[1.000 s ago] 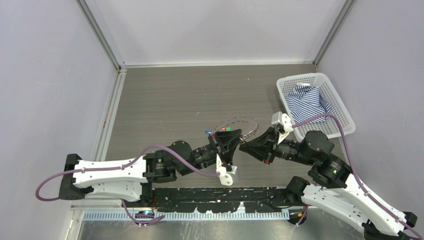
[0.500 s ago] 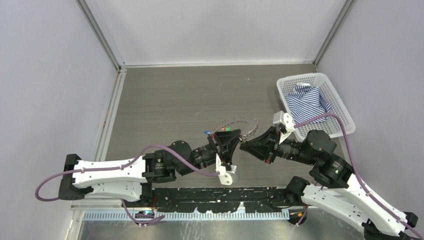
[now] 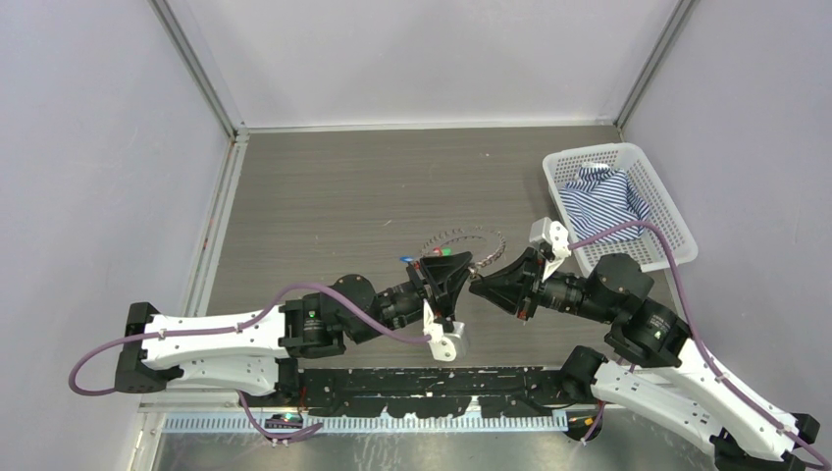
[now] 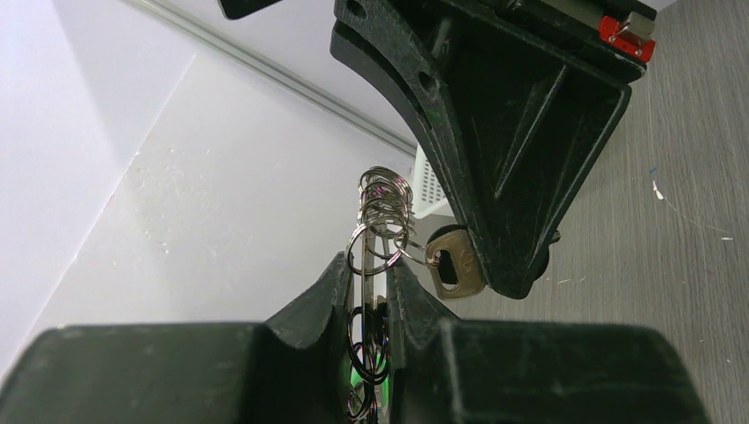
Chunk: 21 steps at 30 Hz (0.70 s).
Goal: Remove the keys from the keyring
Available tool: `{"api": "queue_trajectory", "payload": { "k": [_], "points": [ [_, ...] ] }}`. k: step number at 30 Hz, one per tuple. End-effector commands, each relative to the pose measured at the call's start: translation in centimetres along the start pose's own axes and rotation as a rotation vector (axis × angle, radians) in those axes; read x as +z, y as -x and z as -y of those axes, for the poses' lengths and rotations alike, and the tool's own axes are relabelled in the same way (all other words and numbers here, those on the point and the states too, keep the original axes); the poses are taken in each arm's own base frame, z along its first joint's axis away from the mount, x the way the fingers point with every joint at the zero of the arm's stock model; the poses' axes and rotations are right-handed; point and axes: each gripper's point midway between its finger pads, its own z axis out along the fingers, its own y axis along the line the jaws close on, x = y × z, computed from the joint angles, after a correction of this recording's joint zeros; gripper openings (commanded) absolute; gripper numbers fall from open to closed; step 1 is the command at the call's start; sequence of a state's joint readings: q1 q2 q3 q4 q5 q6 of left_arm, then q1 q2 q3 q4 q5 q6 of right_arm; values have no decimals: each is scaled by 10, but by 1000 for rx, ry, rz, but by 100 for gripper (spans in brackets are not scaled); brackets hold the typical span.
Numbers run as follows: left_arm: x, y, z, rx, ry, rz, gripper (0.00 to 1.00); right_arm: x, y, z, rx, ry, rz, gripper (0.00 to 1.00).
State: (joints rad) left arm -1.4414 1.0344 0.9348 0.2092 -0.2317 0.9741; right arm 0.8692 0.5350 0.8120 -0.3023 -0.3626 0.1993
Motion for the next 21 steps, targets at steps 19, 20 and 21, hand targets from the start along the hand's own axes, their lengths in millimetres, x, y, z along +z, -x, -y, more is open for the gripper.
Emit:
{"api": "queue_trajectory", "payload": {
  "k": [19,20,21],
  "points": [
    [-5,25,-47,-47,126,67,0,-1,16,4,-60,-22,70,2],
    [-6,24,-47,-49,126,67,0,-1,15,5,-58,-31,68,2],
    [-6,24,-47,-48,125,66,0,-1,14,7,-57,-37,65,2]
  ]
}}
